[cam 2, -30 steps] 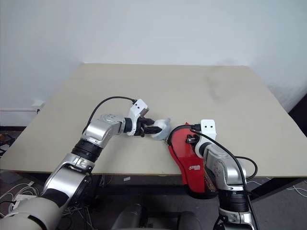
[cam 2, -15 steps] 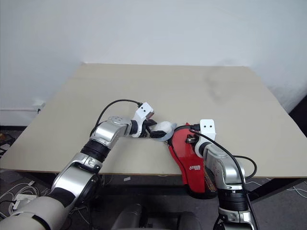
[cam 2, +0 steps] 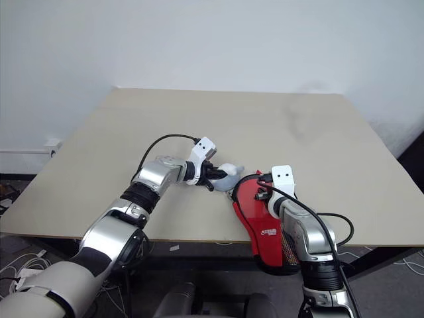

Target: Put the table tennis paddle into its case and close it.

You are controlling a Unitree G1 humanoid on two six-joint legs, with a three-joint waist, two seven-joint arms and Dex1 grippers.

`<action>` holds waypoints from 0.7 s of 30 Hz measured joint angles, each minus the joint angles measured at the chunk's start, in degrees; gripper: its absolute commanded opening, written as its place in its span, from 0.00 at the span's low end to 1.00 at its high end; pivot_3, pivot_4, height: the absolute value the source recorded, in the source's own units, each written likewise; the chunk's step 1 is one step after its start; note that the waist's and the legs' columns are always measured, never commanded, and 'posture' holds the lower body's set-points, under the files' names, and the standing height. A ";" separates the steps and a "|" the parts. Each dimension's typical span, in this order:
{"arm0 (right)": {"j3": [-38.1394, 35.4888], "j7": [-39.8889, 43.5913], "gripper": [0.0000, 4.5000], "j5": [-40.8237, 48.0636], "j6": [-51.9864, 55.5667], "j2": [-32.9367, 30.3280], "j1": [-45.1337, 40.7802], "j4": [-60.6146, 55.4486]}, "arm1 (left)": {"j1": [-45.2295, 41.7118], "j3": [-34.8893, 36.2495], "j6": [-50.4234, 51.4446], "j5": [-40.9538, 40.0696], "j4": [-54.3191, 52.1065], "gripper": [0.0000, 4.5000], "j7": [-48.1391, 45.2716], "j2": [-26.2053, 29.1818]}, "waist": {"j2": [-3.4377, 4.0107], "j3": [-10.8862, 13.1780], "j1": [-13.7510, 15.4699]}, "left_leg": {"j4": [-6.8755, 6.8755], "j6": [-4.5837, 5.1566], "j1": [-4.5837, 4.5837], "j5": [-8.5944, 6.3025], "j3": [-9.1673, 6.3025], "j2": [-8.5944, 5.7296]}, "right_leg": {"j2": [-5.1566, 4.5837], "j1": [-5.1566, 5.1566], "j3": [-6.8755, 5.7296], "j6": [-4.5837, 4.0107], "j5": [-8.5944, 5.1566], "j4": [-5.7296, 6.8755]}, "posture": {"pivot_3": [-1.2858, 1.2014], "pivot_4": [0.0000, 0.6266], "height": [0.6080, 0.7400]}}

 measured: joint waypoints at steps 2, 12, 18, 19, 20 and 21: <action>0.11 -0.02 0.32 -0.39 0.81 0.00 0.01 0.07 | -2.18 0.33 -1.56 0.72 3.70 0.00 1.04 -1.03 | -0.06 -0.04 0.00 | 0.03 0.00 0.00 0.00 -0.02 0.00 | -0.01 0.03 -0.03 0.02 -0.02 -0.01 | 0.52 0.00 0.81; 0.52 -0.57 0.32 -1.10 3.03 0.00 -0.52 -0.14 | -9.62 4.39 -7.76 2.06 15.08 0.00 2.74 -4.44 | -0.29 -0.22 0.07 | 0.01 -0.01 0.00 -0.01 -0.08 -0.02 | -0.04 0.07 -0.10 0.07 -0.06 -0.03 | 0.52 0.00 0.81; 0.56 -1.44 0.32 -1.12 4.01 0.29 -0.35 -1.05 | -11.66 4.78 -11.37 5.24 19.63 0.00 6.15 -6.18 | -0.29 -0.22 0.09 | 0.01 -0.01 -0.02 -0.01 -0.09 -0.03 | -0.04 0.06 -0.11 0.08 -0.06 -0.03 | 0.52 0.00 0.81; 0.56 -1.54 0.32 -1.12 4.09 0.30 -0.27 -1.21 | -12.20 5.12 -11.64 5.41 20.46 0.00 6.83 -6.44 | -0.29 -0.22 0.11 | 0.01 -0.01 -0.02 -0.01 -0.09 -0.03 | -0.04 0.06 -0.12 0.08 -0.06 -0.04 | 0.52 0.00 0.81; 0.56 -1.58 0.32 -1.12 4.15 0.31 -0.14 -1.41 | -12.64 5.73 -11.95 5.56 20.97 0.00 7.89 -6.74 | -0.29 -0.22 0.11 | 0.01 -0.01 -0.02 -0.01 -0.10 -0.03 | -0.05 0.06 -0.12 0.08 -0.06 -0.04 | 0.52 0.00 0.81; 0.57 -1.60 0.32 -1.12 4.18 0.32 0.03 -1.60 | -13.09 6.38 -12.38 5.79 21.47 0.00 9.20 -7.08 | -0.29 -0.22 0.10 | 0.01 0.00 -0.02 -0.01 -0.11 -0.04 | -0.06 0.07 -0.12 0.09 -0.07 -0.04 | 0.52 0.00 0.81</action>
